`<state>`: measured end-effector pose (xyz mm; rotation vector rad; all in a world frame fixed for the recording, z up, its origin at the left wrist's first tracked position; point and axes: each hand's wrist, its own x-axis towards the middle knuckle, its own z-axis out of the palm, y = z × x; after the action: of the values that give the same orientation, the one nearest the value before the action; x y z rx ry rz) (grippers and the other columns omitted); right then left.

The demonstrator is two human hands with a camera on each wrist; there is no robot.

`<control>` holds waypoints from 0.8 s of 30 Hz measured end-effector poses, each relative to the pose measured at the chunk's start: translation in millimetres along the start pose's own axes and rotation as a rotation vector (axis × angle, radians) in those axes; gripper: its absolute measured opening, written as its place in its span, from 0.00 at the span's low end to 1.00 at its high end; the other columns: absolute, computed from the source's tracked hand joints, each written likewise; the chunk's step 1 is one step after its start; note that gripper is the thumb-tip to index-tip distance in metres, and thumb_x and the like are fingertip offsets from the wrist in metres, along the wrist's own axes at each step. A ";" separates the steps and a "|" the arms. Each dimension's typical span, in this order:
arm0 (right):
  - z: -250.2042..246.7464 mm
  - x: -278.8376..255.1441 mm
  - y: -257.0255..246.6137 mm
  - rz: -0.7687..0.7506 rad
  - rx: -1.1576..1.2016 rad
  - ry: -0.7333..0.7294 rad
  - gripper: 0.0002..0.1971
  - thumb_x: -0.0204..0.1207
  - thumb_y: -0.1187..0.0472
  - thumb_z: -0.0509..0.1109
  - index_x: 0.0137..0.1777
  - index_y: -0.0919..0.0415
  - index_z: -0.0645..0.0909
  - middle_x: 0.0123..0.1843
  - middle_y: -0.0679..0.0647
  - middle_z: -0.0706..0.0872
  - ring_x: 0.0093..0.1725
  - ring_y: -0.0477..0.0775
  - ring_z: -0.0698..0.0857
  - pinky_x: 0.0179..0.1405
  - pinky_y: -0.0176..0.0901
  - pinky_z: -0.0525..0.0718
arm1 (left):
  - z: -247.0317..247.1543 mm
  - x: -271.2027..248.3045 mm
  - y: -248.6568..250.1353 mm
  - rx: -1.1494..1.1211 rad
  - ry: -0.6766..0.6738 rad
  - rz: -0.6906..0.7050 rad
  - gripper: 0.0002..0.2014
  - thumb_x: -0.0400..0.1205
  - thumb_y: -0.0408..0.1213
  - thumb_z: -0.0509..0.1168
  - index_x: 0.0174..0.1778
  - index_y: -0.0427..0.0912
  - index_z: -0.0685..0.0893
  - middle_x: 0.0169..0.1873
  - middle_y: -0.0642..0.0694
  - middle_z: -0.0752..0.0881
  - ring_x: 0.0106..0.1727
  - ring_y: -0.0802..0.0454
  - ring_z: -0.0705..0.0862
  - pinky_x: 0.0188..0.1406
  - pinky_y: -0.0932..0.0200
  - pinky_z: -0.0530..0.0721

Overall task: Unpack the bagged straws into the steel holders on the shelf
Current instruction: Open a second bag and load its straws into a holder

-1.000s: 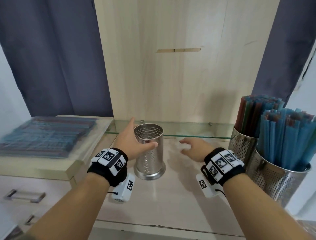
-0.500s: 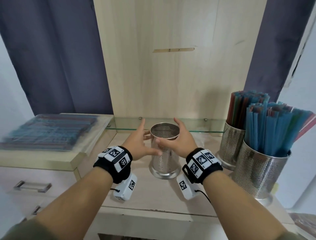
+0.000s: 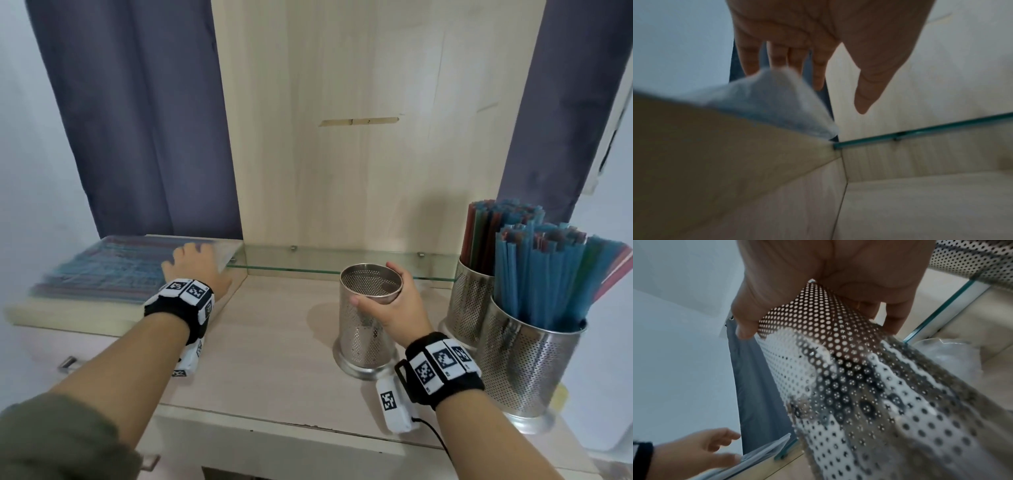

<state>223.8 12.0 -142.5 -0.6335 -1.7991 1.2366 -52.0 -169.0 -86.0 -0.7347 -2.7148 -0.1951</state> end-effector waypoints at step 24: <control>-15.6 -4.6 8.7 -0.072 0.005 0.084 0.53 0.54 0.58 0.88 0.79 0.61 0.64 0.64 0.51 0.79 0.57 0.33 0.79 0.43 0.16 0.77 | -44.2 -29.8 48.9 -0.890 0.581 0.433 0.09 0.84 0.38 0.68 0.50 0.36 0.90 0.41 0.43 0.89 0.43 0.48 0.85 0.46 0.69 0.73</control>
<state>239.0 19.5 -149.7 -0.6043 -1.7339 1.1491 9.3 -150.3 -52.3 -1.2186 -1.7838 -1.3130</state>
